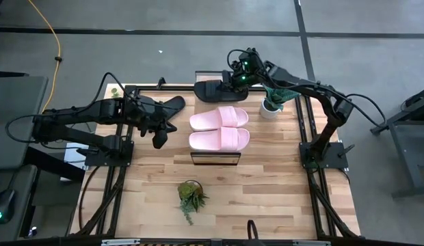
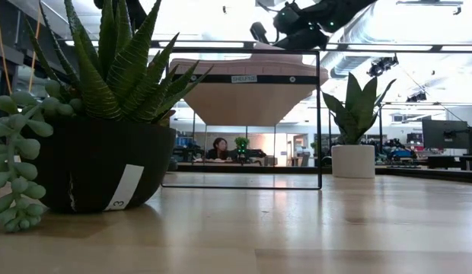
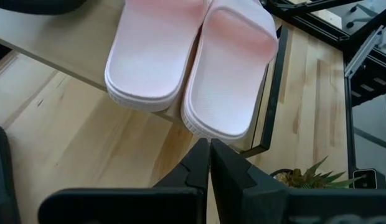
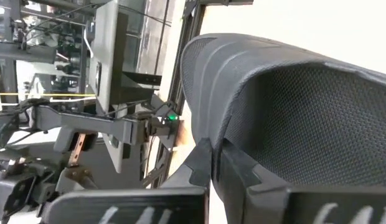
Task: Pick and place slides into the shelf
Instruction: Put the bottom black slide on the shelf
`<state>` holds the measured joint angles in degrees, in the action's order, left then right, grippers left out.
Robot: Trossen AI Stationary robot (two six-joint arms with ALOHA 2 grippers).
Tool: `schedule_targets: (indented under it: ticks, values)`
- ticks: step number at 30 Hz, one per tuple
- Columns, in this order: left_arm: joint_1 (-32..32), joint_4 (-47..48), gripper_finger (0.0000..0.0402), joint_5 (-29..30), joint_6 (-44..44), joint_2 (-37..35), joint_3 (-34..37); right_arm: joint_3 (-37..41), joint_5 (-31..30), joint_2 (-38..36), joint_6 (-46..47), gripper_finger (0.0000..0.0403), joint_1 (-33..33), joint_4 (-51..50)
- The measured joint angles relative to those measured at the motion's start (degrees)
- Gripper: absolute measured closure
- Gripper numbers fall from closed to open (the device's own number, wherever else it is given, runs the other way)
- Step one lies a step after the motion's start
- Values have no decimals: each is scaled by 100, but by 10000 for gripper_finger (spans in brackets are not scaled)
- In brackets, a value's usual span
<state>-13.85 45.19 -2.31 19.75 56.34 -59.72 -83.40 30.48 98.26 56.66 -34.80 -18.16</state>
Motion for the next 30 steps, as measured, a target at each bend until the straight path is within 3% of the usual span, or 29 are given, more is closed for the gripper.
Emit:
schedule_targets:
  ticks: [30]
  values:
    - [0,239,396,0,0,2,0,-11,-306,-2,391,403,443,-190]
